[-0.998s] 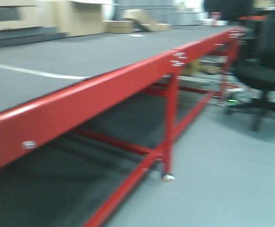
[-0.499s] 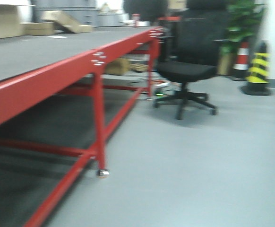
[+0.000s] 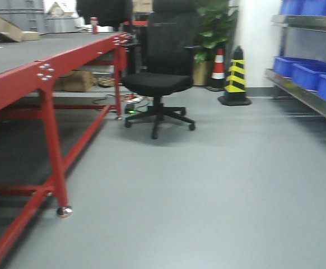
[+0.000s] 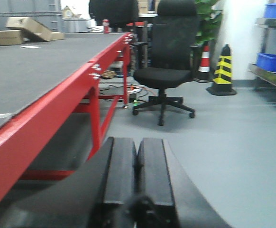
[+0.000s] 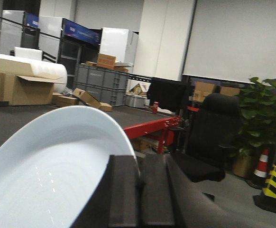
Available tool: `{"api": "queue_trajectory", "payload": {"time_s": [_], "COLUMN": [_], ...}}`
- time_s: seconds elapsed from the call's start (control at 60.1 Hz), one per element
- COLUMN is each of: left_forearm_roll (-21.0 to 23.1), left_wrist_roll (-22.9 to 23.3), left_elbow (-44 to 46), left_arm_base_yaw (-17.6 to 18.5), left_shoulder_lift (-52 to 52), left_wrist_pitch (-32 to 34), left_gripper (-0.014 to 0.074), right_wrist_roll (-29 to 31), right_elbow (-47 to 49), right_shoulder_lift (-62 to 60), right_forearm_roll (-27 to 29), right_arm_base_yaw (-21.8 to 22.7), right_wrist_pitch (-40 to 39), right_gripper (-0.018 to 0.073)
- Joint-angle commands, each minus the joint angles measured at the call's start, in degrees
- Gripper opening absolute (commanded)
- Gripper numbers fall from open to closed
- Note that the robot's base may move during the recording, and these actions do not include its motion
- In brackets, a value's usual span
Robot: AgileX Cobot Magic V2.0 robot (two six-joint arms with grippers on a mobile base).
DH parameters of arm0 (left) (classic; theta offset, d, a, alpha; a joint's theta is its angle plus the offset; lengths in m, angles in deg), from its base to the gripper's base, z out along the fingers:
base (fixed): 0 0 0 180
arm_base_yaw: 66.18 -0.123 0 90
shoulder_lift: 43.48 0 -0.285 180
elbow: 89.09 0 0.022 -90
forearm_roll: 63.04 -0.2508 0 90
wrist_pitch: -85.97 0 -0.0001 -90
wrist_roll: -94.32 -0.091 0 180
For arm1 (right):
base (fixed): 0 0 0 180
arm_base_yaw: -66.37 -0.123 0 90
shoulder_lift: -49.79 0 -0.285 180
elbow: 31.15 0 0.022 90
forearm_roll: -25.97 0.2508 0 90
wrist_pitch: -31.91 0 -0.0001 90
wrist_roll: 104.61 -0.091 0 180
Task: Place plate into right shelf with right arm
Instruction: 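Drive the base away from the table holding the plate in the right gripper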
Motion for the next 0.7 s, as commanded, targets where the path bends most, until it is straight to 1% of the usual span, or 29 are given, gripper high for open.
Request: {"api": "queue_trajectory", "payload": {"time_s": [0.0, 0.682], "left_forearm_roll": [0.1, 0.1], "left_wrist_roll": [0.1, 0.1], "left_elbow": [-0.4, -0.4], "left_arm_base_yaw": [0.1, 0.1], "left_shoulder_lift": [-0.6, -0.2], "left_wrist_pitch": [4.9, 4.9], "left_gripper": [-0.0047, -0.0047], "right_wrist_roll": [0.4, 0.4], "right_elbow": [1.7, 1.5], "right_shoulder_lift": [0.4, 1.1], "right_forearm_roll": [-0.6, -0.6], "right_arm_base_yaw": [0.3, 0.3], "right_wrist_pitch": [-5.2, -4.8], "right_gripper": [0.0054, 0.0054]}}
